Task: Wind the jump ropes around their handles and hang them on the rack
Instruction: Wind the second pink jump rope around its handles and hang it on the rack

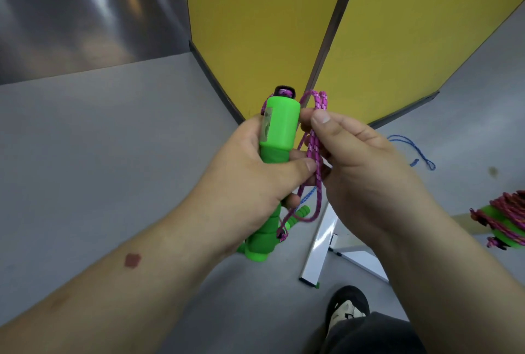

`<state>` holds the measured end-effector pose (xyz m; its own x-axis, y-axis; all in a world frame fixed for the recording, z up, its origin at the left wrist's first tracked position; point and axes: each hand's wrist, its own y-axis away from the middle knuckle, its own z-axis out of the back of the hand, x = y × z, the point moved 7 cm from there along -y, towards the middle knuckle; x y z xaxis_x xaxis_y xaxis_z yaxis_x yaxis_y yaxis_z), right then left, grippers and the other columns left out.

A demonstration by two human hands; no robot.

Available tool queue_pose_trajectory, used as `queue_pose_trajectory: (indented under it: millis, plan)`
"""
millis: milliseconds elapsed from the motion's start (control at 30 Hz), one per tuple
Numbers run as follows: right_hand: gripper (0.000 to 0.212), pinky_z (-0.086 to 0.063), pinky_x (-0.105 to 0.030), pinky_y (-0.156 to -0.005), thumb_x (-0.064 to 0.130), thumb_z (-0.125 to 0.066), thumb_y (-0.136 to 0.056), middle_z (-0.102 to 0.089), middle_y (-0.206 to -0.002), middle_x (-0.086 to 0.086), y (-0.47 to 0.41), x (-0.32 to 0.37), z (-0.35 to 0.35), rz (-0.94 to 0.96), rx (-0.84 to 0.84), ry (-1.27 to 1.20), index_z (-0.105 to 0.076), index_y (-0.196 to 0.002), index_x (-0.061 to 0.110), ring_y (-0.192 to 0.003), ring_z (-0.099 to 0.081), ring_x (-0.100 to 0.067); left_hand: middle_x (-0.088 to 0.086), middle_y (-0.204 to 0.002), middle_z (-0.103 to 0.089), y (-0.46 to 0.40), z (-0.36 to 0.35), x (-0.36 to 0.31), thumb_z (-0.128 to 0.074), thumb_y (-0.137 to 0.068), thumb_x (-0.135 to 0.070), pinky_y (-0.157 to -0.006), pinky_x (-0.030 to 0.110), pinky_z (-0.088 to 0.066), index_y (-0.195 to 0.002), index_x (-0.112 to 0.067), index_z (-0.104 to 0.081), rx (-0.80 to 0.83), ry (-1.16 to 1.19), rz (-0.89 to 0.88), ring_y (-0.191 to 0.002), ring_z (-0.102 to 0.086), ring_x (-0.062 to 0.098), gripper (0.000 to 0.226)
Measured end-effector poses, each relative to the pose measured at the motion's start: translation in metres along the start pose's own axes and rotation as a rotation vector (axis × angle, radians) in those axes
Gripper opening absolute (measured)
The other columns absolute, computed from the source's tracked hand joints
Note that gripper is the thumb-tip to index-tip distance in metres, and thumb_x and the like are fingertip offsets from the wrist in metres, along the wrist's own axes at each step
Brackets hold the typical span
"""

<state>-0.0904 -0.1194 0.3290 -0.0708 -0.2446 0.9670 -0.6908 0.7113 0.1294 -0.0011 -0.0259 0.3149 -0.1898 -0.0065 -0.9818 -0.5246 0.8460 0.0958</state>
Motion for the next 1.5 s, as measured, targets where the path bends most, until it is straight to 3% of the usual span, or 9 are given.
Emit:
queue_pose_trajectory:
  millis: [233,367,433,567,767,900,1033,1233,1500]
  plan:
    - [0.023,-0.050,-0.029,-0.048,0.023,-0.063,-0.088,-0.070,-0.081,-0.017,0.005,-0.007,-0.015,-0.080,0.115,-0.149,-0.072,-0.101,0.005,-0.058,-0.058,-0.028,-0.003,-0.072,-0.066,0.000,0.000,-0.008,-0.074,-0.091,-0.004,-0.049,0.025,-0.051,-0.111,-0.025,-0.066,-0.018,0.131,0.015,-0.054,-0.059,0.014,0.030]
    - [0.026,-0.048,-0.033,-0.060,0.029,-0.067,-0.091,-0.054,-0.083,-0.017,0.001,-0.014,-0.015,-0.105,0.116,-0.099,-0.075,-0.102,0.007,-0.070,-0.041,-0.035,-0.003,-0.067,-0.067,0.001,0.000,-0.013,-0.075,-0.090,-0.002,-0.049,0.026,-0.049,-0.107,-0.027,-0.066,-0.040,0.095,-0.021,-0.052,-0.059,0.014,0.031]
    - [0.026,-0.056,-0.032,-0.066,0.033,-0.061,-0.091,-0.058,-0.077,-0.013,0.005,-0.017,-0.020,-0.171,0.192,-0.109,-0.075,-0.086,0.012,-0.065,-0.058,-0.025,-0.003,-0.068,-0.069,-0.001,0.008,-0.017,-0.073,-0.090,-0.001,-0.045,0.022,-0.048,-0.107,-0.024,-0.065,-0.106,0.202,-0.005,-0.052,-0.060,0.012,0.030]
    - [0.019,-0.056,-0.032,-0.081,0.021,-0.058,-0.098,-0.072,-0.090,-0.007,0.014,-0.025,-0.028,-0.265,0.403,0.094,-0.074,-0.102,0.011,-0.081,-0.068,-0.019,0.006,-0.086,-0.080,-0.006,0.031,-0.025,-0.074,-0.090,-0.003,-0.045,0.019,-0.050,-0.118,-0.023,-0.059,-0.217,0.301,0.014,-0.074,-0.077,0.016,0.038]
    - [0.018,-0.053,-0.028,-0.069,0.023,-0.065,-0.082,-0.069,-0.075,-0.004,0.008,-0.012,-0.024,-0.111,0.260,0.051,-0.078,-0.089,0.014,-0.069,-0.064,-0.015,-0.003,-0.077,-0.077,-0.005,0.032,-0.021,-0.069,-0.096,-0.012,-0.046,0.020,-0.049,-0.105,-0.023,-0.060,-0.186,0.155,0.017,-0.066,-0.072,0.010,0.017]
    - [0.020,-0.055,-0.035,-0.083,0.022,-0.065,-0.084,-0.072,-0.079,-0.004,0.000,0.001,-0.013,0.020,0.109,-0.059,-0.076,-0.095,0.011,-0.077,-0.066,-0.018,-0.004,-0.084,-0.073,0.000,0.013,-0.012,-0.071,-0.091,-0.007,-0.045,0.020,-0.047,-0.108,-0.024,-0.066,-0.045,0.105,0.081,-0.079,-0.071,0.014,0.025]
    - [0.024,-0.054,-0.031,-0.068,0.025,-0.067,-0.082,-0.072,-0.083,-0.003,-0.003,0.002,-0.005,0.023,0.013,-0.036,-0.075,-0.099,0.011,-0.075,-0.064,-0.018,-0.003,-0.080,-0.069,0.003,0.002,-0.005,-0.074,-0.089,-0.003,-0.049,0.023,-0.050,-0.107,-0.024,-0.067,0.000,0.037,0.074,-0.070,-0.065,0.017,0.028]
    - [0.038,-0.054,-0.032,-0.054,0.023,-0.058,-0.098,-0.066,-0.112,-0.033,0.000,-0.012,-0.014,-0.133,0.090,-0.201,-0.062,-0.122,-0.006,-0.070,-0.064,-0.028,-0.008,-0.065,-0.066,0.003,-0.002,-0.011,-0.077,-0.086,0.000,-0.049,0.025,-0.052,-0.103,-0.031,-0.066,0.003,0.091,0.013,-0.056,-0.059,0.011,0.037]
    - [0.025,-0.052,-0.037,-0.067,0.028,-0.065,-0.093,-0.059,-0.067,-0.012,0.000,-0.016,-0.009,-0.086,0.048,-0.050,-0.072,-0.097,0.005,-0.057,-0.051,-0.026,-0.006,-0.060,-0.067,0.004,-0.001,-0.013,-0.073,-0.089,0.002,-0.043,0.019,-0.046,-0.103,-0.019,-0.062,-0.019,0.164,0.068,-0.053,-0.065,0.007,0.027]
